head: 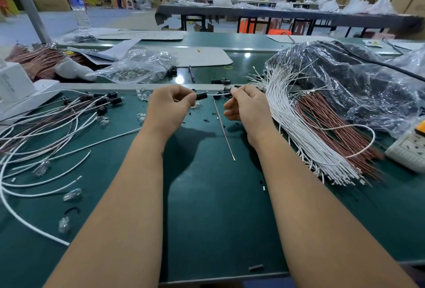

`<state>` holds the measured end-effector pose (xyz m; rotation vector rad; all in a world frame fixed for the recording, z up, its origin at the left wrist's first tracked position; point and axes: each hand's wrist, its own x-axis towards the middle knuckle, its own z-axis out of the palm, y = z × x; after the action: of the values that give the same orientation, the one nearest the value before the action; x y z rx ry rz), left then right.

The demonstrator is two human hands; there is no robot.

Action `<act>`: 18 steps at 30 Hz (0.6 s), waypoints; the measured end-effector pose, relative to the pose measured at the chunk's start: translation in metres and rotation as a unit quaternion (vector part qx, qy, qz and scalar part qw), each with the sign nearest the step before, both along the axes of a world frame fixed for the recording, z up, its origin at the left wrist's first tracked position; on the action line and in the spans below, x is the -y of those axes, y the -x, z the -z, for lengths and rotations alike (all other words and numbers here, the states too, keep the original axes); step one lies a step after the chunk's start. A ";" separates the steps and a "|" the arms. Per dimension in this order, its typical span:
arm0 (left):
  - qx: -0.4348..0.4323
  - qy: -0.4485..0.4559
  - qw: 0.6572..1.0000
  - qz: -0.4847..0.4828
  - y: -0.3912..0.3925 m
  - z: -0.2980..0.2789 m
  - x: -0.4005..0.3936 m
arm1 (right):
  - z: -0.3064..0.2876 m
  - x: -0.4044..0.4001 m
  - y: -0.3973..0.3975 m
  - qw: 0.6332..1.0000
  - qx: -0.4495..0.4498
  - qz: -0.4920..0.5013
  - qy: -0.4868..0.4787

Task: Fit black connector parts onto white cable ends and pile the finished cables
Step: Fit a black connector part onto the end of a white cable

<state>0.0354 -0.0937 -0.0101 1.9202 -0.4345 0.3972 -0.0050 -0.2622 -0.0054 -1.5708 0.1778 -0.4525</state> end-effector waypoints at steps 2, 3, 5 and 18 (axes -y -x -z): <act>0.022 -0.012 1.000 -0.010 0.001 -0.001 0.000 | 0.000 0.000 0.001 1.000 0.003 -0.005 0.006; 0.032 -0.021 0.999 -0.011 0.002 -0.002 0.001 | 0.000 -0.001 0.001 1.000 0.005 -0.008 0.012; 0.050 -0.044 0.998 -0.009 0.004 -0.002 0.003 | 0.001 -0.001 0.002 0.999 0.008 -0.018 0.030; 0.053 -0.048 0.997 -0.013 0.002 0.000 0.007 | -0.004 0.000 0.005 0.999 -0.008 -0.032 -0.015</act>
<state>0.0331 -0.1005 -0.0097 2.0064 -0.5067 0.5037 -0.0096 -0.2617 -0.0017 -1.5471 0.1455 -0.3851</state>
